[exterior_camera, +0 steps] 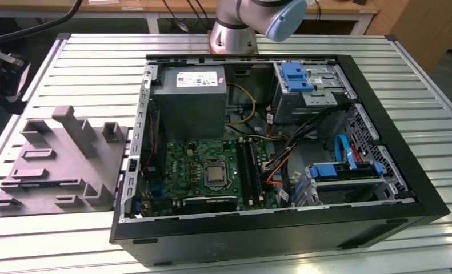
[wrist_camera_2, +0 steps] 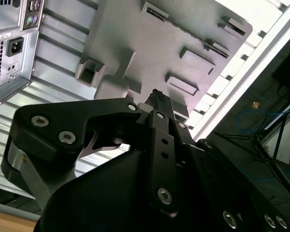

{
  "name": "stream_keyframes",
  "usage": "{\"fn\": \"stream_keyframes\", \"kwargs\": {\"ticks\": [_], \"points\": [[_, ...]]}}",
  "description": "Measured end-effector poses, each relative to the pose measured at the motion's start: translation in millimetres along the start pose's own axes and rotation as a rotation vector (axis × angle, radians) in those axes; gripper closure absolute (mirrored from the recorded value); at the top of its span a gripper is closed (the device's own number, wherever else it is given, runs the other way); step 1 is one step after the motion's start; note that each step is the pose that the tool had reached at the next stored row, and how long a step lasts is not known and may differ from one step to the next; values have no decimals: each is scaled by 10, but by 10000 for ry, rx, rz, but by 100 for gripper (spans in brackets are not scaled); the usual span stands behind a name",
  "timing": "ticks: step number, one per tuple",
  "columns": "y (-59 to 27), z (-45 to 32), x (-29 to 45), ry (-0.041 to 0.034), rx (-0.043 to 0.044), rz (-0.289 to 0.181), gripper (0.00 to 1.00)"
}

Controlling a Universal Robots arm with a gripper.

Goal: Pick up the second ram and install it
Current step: 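Reach for the second ram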

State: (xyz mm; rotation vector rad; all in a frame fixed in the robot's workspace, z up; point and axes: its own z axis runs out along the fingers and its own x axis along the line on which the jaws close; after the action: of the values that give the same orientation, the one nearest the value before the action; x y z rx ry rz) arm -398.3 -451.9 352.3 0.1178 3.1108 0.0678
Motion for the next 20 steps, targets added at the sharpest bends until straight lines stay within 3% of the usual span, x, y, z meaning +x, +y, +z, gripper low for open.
{"fn": "stream_keyframes", "kwargs": {"ticks": [20], "points": [[-339,145,81,0,1,0,90]]}}
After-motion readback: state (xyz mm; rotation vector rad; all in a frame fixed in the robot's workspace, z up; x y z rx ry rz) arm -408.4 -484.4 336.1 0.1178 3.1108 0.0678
